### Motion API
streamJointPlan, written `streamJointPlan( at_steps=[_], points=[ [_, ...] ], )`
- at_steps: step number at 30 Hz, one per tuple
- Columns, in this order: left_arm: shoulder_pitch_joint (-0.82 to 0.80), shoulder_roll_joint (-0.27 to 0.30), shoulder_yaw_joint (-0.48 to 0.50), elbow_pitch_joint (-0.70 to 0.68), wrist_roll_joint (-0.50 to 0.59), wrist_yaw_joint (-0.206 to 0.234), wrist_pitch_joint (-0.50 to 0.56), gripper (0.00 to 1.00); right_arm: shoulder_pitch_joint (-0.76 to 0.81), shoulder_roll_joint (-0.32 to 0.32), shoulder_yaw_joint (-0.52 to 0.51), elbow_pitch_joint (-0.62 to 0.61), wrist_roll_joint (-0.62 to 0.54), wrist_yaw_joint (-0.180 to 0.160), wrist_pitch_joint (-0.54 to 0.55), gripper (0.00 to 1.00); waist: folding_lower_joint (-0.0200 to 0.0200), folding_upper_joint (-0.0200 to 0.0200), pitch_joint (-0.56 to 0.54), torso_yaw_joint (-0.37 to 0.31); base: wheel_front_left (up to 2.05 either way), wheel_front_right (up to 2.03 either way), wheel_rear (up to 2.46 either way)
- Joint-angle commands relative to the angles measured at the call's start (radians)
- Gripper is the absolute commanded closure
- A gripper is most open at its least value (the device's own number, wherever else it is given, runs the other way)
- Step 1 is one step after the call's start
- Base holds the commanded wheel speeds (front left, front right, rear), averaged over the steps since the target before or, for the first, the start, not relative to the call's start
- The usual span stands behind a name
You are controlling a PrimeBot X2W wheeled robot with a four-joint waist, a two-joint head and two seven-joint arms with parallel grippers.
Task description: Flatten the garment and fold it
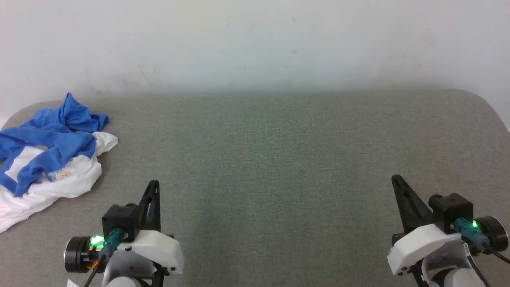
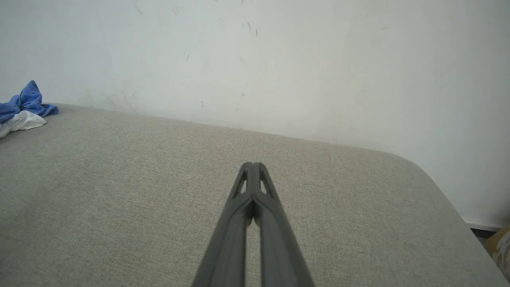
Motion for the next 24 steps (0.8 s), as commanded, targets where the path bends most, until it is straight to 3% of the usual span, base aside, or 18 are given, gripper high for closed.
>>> streamJointPlan(
  at_steps=[1,24],
  points=[
    [0.005,-0.002,0.004,-0.006,0.006,-0.008,0.000,1.00,-0.007,0.003,0.000,-0.007,-0.007,-0.002,0.000,1.00,0.0000,0.0000,0.000,0.000,0.00,0.00,0.00],
    [0.005,-0.002,0.004,-0.006,0.006,-0.008,0.000,1.00,-0.007,0.003,0.000,-0.007,-0.007,-0.002,0.000,1.00,0.0000,0.0000,0.000,0.000,0.00,0.00,0.00]
  ],
)
